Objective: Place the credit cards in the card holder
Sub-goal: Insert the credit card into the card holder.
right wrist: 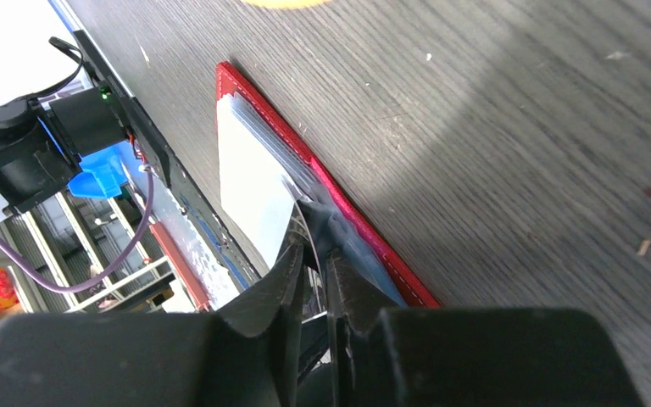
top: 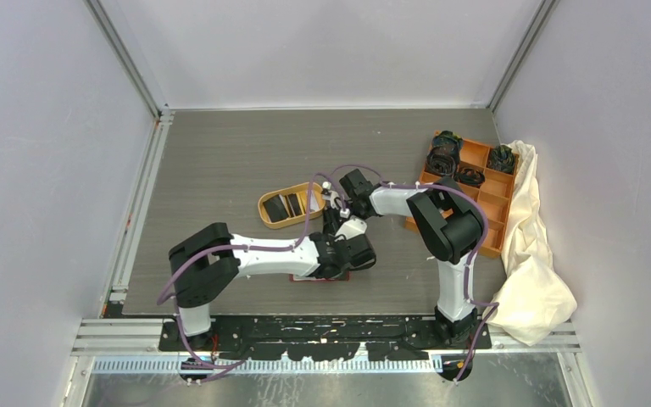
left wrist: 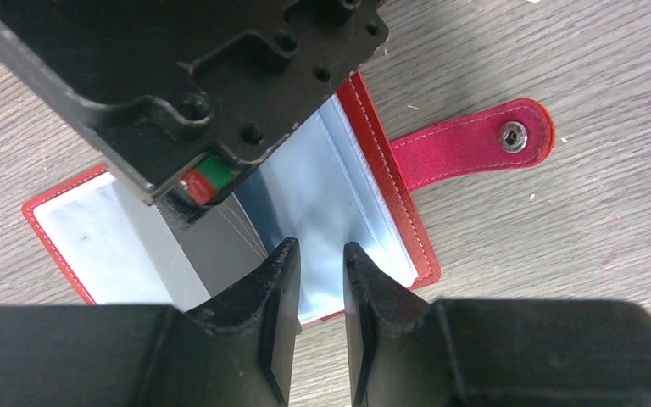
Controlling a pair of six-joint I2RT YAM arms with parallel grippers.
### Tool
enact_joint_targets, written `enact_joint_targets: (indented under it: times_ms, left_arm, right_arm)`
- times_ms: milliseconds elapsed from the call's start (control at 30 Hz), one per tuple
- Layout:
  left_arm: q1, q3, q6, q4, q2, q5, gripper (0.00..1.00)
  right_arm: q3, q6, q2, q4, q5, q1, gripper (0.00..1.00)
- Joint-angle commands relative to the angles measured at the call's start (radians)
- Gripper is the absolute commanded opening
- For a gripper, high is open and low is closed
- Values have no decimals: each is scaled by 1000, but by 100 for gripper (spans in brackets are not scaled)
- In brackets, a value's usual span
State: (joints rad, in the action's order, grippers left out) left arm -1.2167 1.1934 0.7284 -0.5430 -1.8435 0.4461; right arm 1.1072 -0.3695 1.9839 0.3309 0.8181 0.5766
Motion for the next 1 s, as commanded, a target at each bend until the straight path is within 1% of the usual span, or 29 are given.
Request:
enact_joint_targets:
  times_ms: [0, 300, 500, 700, 800, 867, 967]
  left_arm:
    - [19, -39, 3, 6, 43, 9, 28]
    - [52, -106, 2, 32, 106, 3, 30]
    - [71, -143, 3, 49, 142, -7, 30]
    - [73, -185, -21, 100, 210, -26, 30]
    - [77, -214, -34, 132, 256, -32, 33]
    - [82, -232, -45, 151, 287, -39, 33]
    - [84, -272, -85, 202, 341, -76, 34]
  right_arm:
    - [14, 38, 23, 21, -93, 8, 22]
    - [23, 47, 17, 36, -89, 9, 35]
    - [36, 63, 8, 55, -76, 8, 41]
    - [56, 105, -42, 92, -69, -3, 45]
    - [58, 125, -78, 103, -69, -17, 47]
    - [56, 135, -99, 105, -68, -27, 49]
    - [58, 150, -114, 114, -67, -39, 49]
